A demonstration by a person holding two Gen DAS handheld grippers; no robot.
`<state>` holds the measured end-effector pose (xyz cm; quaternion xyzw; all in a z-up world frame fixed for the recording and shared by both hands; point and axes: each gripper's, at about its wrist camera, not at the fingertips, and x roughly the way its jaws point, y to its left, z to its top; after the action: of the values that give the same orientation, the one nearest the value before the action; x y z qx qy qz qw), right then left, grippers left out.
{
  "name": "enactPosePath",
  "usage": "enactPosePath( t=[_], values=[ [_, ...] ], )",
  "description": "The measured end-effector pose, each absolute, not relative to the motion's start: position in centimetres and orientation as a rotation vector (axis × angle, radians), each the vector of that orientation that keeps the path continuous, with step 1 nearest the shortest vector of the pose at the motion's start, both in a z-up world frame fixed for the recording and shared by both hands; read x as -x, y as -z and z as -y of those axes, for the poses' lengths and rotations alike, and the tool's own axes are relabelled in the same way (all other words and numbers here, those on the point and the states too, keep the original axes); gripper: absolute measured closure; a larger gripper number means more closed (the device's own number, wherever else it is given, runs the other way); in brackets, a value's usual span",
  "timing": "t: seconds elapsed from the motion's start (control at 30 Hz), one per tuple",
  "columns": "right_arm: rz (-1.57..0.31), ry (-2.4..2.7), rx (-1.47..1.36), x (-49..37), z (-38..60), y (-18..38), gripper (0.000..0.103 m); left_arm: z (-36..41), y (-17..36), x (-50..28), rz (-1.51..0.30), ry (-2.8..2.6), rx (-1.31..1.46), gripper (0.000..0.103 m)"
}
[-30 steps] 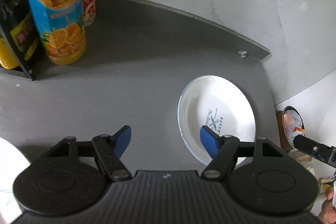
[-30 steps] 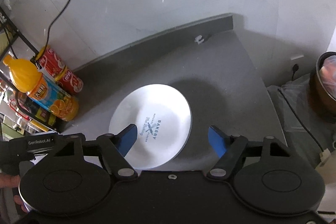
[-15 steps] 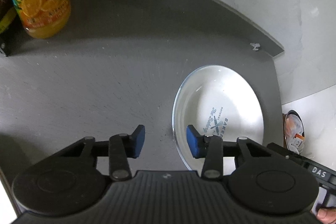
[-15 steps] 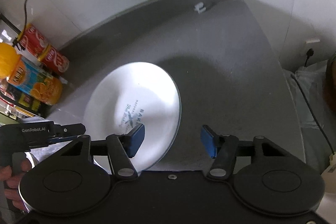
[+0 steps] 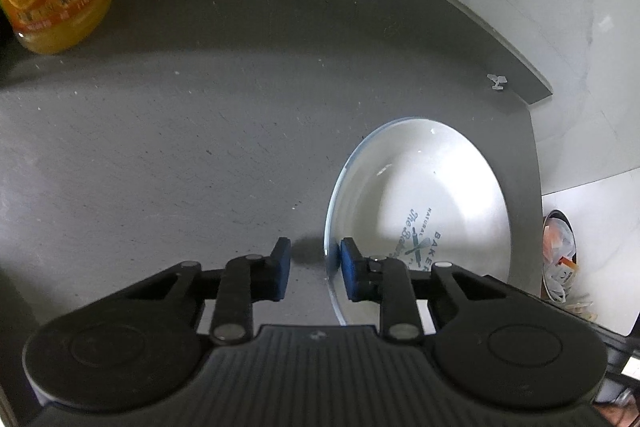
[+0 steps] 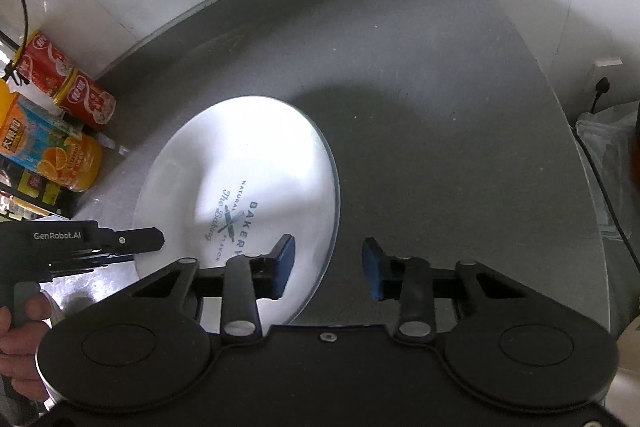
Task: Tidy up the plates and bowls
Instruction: 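Close both grippers on the rim of the 'BAKERY' plate, then lift the 'BAKERY' plate with both grippers over the 'Sweet' plate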
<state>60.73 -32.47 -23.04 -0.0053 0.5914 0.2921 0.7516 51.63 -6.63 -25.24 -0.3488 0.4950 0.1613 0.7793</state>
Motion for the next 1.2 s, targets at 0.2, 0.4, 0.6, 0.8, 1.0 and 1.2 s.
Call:
enactPosePath(
  t=[0.2,0.4,0.6,0.8,1.0,1.2],
  values=[
    [-1.290,-0.653,0.009,-60.7,32.2,23.5,0.075,6.4,25.6,-51.9,-1.067,-0.337,0.792,0.085],
    [-1.282,-0.670,0.033,-60.3,32.1,23.0,0.089,6.9,25.4,-52.0,-1.072,-0.323,0.794,0.094],
    [-1.242,-0.716,0.011,-59.9,32.5,21.1,0.092,6.7,24.2,-51.3,-1.042,-0.327,0.785,0.094],
    [-1.217,-0.719,0.018,-59.6,32.7,19.3,0.091,6.8,23.4,-50.6,-1.021,-0.314,0.769,0.094],
    [-1.195,-0.730,0.033,-59.3,32.7,17.0,0.091,6.8,21.4,-49.6,-0.992,-0.307,0.778,0.094],
    [-1.150,-0.734,0.039,-58.0,32.8,14.2,0.091,6.8,18.7,-48.2,-0.938,-0.273,0.766,0.094]
  ],
)
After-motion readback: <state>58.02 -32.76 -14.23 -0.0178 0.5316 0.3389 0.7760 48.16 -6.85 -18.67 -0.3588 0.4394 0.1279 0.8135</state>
